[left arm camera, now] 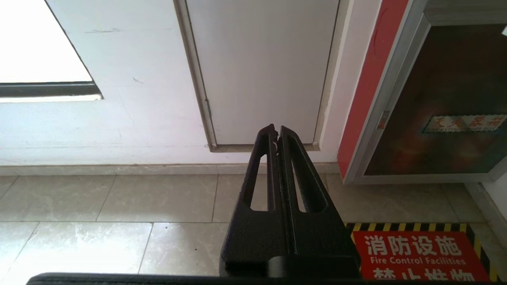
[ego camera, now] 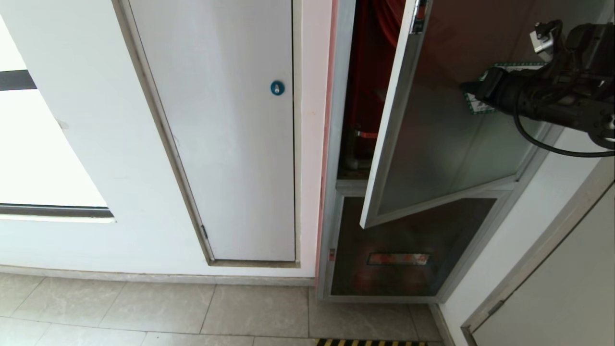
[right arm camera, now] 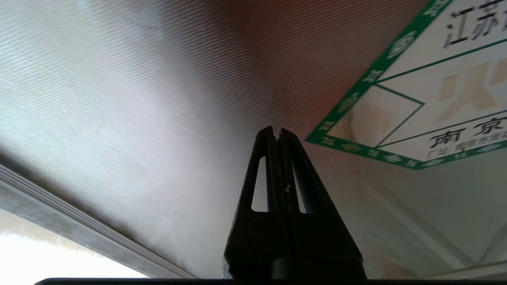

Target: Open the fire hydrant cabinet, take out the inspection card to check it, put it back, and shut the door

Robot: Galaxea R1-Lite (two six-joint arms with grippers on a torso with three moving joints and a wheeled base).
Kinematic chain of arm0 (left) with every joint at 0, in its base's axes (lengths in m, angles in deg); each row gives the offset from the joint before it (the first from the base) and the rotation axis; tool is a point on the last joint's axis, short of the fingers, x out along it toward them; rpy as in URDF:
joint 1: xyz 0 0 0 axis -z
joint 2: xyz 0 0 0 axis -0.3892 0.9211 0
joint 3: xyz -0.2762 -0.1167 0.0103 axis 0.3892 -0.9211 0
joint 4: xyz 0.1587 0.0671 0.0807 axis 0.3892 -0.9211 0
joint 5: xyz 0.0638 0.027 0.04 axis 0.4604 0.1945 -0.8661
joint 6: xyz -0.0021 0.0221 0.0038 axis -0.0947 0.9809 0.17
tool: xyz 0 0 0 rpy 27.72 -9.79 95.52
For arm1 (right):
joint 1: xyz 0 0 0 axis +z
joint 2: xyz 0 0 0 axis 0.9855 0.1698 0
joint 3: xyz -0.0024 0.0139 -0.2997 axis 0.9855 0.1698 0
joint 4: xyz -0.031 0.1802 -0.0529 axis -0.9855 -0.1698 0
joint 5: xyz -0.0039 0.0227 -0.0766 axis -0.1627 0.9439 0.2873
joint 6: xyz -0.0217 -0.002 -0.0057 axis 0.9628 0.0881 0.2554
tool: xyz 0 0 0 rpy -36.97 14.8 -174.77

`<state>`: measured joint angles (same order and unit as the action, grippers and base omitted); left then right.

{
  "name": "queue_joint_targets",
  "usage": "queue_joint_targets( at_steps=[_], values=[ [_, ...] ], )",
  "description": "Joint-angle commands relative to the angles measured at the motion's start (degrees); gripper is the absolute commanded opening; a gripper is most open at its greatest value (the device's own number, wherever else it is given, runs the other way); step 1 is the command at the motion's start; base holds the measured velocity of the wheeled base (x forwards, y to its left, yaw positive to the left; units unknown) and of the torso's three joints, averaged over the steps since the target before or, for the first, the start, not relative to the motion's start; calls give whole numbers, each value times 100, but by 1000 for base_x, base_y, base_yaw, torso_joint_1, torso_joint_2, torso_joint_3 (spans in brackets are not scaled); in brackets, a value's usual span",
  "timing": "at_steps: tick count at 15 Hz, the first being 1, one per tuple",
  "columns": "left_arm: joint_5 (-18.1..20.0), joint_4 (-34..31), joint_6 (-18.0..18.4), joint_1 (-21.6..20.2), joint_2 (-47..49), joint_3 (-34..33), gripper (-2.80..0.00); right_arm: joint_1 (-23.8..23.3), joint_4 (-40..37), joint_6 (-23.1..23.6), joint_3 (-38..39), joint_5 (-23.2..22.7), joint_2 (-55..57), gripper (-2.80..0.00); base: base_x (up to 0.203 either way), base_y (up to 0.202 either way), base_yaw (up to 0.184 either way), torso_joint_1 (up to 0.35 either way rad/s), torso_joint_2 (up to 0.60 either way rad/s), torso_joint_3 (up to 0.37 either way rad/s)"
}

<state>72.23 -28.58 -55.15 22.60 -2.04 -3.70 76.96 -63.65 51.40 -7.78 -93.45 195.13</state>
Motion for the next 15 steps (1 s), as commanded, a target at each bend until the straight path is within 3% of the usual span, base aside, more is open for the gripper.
queue_joint_targets(
  at_steps=[1, 5, 9, 12, 15],
  values=[
    [0, 6, 1, -5, 7, 0, -280, 30, 7, -19, -446, 78, 567, -280, 0, 0, 0, 0, 0, 0],
    [2, 5, 1, -5, 7, 0, -280, 88, -385, -24, -1324, 352, 1076, -280, 0, 0, 0, 0, 0, 0],
    [0, -2, 1, -5, 7, 0, -280, 185, -513, -28, -1300, 383, 883, -280, 0, 0, 0, 0, 0, 0],
    [0, 2, 1, -5, 7, 0, -280, 186, -573, -32, -718, 381, 263, -280, 0, 0, 0, 0, 0, 0],
    [9, 7, 1, -5, 7, 0, -280, 219, -547, -16, 561, 351, -858, -280, 0, 0, 0, 0, 0, 0]
  ],
)
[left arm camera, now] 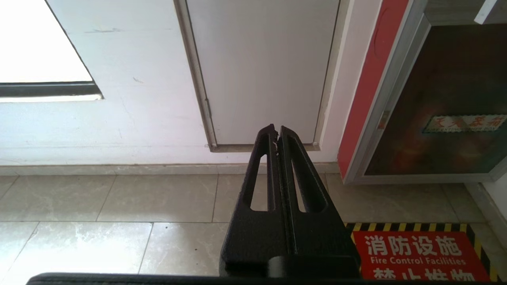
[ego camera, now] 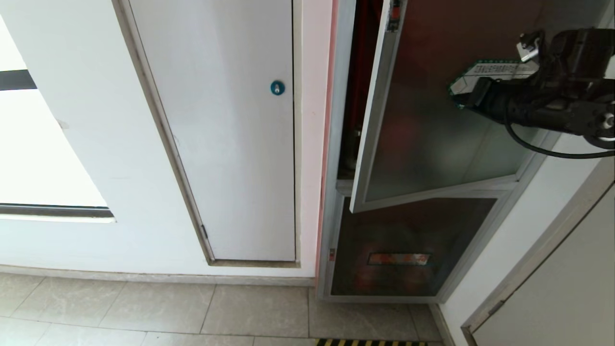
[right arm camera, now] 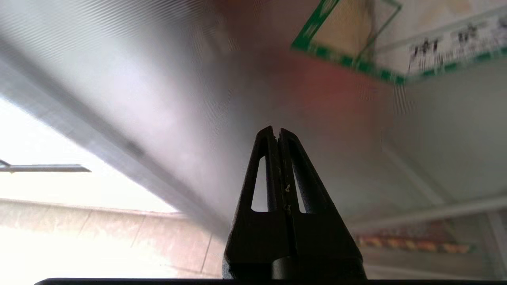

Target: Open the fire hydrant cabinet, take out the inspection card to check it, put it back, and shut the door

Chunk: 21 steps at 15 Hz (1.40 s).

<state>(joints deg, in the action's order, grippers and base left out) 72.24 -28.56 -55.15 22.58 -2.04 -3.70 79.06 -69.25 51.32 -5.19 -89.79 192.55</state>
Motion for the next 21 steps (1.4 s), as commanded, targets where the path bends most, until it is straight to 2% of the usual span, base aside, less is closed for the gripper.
queue_joint_targets(
  at_steps=[1, 9, 12, 17, 21],
  values=[
    [-1, -5, 1, -2, 7, 0, -280, 47, 27, 0, 692, -18, -1022, -280, 0, 0, 0, 0, 0, 0],
    [-1, -5, 1, -2, 7, 0, -280, 227, 48, 185, 4443, 13, -5232, -280, 0, 0, 0, 0, 0, 0],
    [0, -3, 1, -2, 7, 0, -280, 233, 4, 218, 5516, 417, -6583, -280, 0, 0, 0, 0, 0, 0],
    [-1, 4, 1, -2, 7, 0, -280, 173, -326, 556, 6665, 1337, -8369, -280, 0, 0, 0, 0, 0, 0],
    [-1, -5, 1, -2, 7, 0, -280, 133, -1064, 696, 7131, 1507, -9626, -280, 0, 0, 0, 0, 0, 0]
  ],
)
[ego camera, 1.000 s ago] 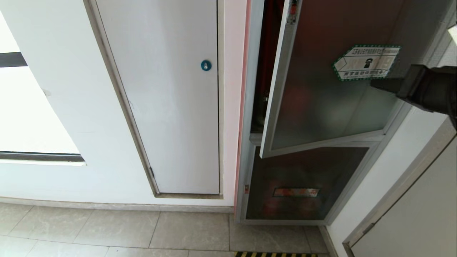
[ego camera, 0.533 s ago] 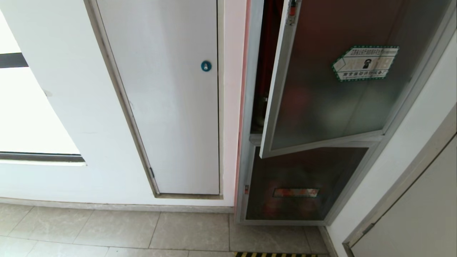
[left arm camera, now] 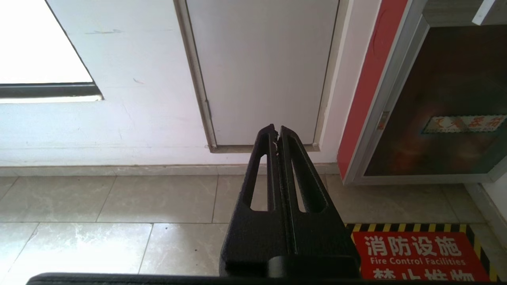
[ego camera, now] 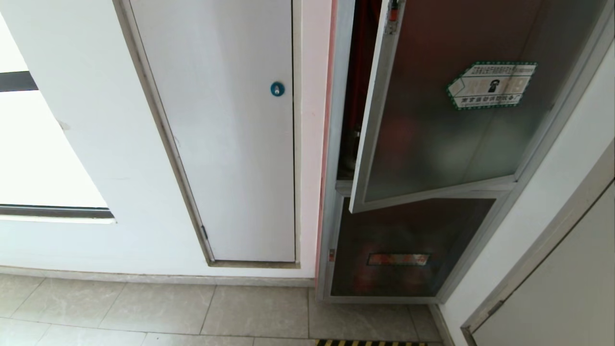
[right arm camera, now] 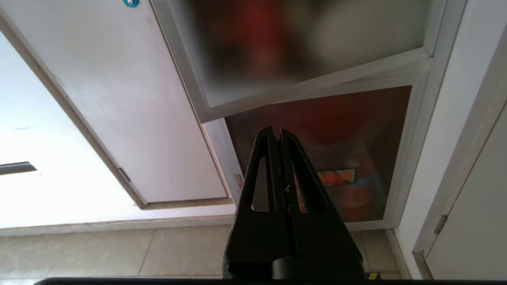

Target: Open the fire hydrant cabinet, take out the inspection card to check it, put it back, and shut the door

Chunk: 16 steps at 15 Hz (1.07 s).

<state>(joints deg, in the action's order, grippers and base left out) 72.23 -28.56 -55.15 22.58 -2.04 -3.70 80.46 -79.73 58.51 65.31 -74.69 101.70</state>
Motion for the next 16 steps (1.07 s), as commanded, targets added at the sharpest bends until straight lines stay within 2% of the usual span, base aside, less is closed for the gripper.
queue_joint_targets(
  at_steps=[1, 4, 8, 12, 16],
  values=[
    [0, -5, 1, -2, 7, 0, -280, -10, -174, 84, 270, -4, -883, -280, 0, 0, 0, 0, 0, 0],
    [0, -3, 1, -2, 7, 0, -280, -14, -235, 617, 1147, 25, -1428, -280, 0, 0, 0, 0, 0, 0],
    [0, -5, 1, -2, 7, 0, -280, -15, 416, 1103, 2031, 264, -1440, -280, 0, 0, 0, 0, 0, 0],
    [0, -5, 1, -2, 7, 0, -280, -15, -111, 1344, 2007, 184, -1431, -280, 0, 0, 0, 0, 0, 0],
    [0, -5, 1, -2, 7, 0, -280, -15, -107, 1313, 2006, 183, -1431, -280, 0, 0, 0, 0, 0, 0]
  ],
)
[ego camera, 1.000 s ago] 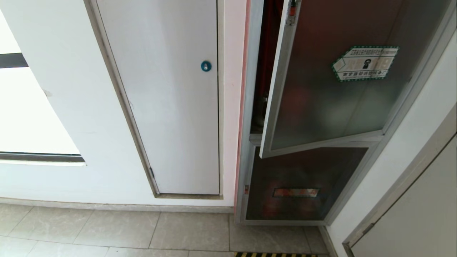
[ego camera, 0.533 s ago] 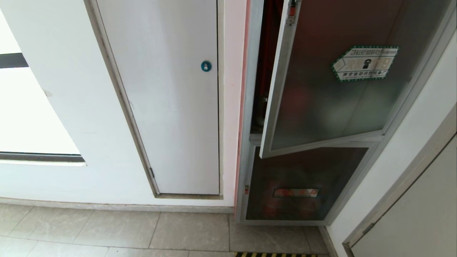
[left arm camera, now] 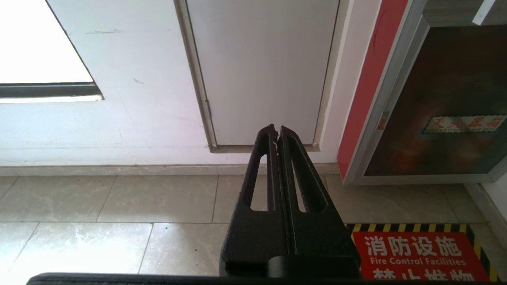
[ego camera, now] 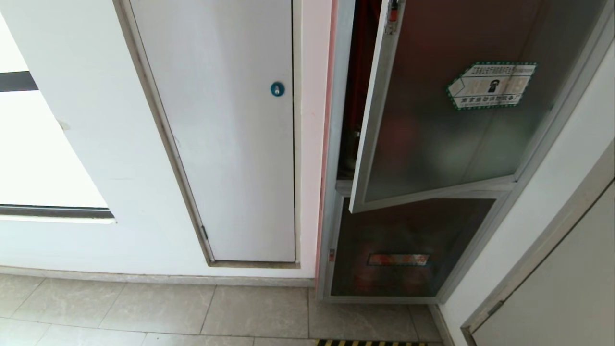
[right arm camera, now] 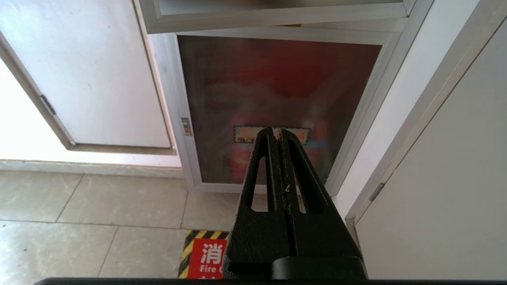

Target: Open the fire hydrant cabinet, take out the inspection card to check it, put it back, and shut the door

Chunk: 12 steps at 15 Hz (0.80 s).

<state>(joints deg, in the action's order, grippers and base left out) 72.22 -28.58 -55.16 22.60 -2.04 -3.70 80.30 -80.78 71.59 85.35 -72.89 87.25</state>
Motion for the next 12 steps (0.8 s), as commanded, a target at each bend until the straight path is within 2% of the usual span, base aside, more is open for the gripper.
queue_joint_targets(
  at_steps=[1, 5, 10, 12],
  values=[
    [0, 4, 2, -5, 7, 0, -280, 1, -2, -11, 2, 2, 14, -280, 0, 0, 0, 0, 0, 0],
    [0, 6, 2, -5, 7, 0, -280, 1, 5, -249, 2, 11, 13, -280, 0, 0, 0, 0, 0, 0],
    [0, 7, 10, -5, 7, 0, -280, 1, 7, -286, 2, 11, 5, -280, 0, 0, 0, 0, 0, 0],
    [3, 7, 10, -5, 7, 0, -280, 1, 7, -286, 2, 11, 5, -280, 128, 0, 2, -1, -8, -1]
  ],
)
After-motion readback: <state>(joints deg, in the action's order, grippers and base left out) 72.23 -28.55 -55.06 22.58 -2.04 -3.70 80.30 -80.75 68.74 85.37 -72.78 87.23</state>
